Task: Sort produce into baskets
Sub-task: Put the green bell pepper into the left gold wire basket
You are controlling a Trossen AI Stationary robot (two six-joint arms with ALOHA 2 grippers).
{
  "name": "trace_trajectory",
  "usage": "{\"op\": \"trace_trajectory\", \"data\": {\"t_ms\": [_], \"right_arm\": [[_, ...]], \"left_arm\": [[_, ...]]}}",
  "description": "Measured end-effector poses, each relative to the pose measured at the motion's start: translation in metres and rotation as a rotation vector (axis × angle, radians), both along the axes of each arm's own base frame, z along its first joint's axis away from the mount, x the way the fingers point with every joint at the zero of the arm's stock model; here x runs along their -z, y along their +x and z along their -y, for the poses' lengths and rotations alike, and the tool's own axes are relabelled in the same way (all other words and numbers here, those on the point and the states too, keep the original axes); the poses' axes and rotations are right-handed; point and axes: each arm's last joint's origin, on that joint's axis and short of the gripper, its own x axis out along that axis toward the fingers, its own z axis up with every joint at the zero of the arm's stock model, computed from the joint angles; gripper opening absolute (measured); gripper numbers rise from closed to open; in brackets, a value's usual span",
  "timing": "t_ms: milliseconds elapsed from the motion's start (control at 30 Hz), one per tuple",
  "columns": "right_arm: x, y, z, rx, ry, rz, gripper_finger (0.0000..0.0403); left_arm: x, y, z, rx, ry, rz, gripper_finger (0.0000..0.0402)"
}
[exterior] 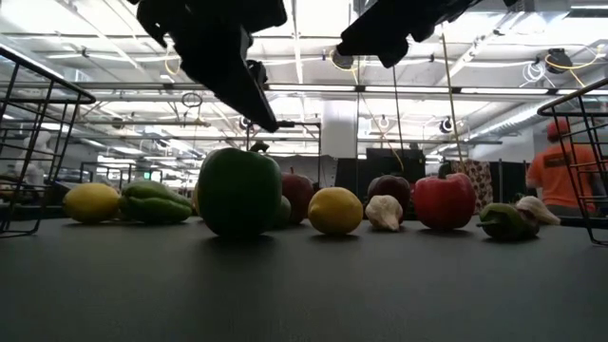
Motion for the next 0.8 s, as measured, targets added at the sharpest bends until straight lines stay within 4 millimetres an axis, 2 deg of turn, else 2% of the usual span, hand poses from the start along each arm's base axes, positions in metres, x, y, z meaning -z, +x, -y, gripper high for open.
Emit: {"op": "trace_trajectory", "data": {"t_ms": [467,800], "right_arm": [[0.000,0.000,-0.001,0.004,0.014,0.005,0.0121],[0.000,0.000,-0.001,0.003,0.013,0.004,0.0121]], "left_arm": [[0.015,0.006,-0.011,-0.037,0.017,-0.054,0.0163],[0.016,0.005,-0.011,-0.033,0.024,-0.077,0.0102]]}}
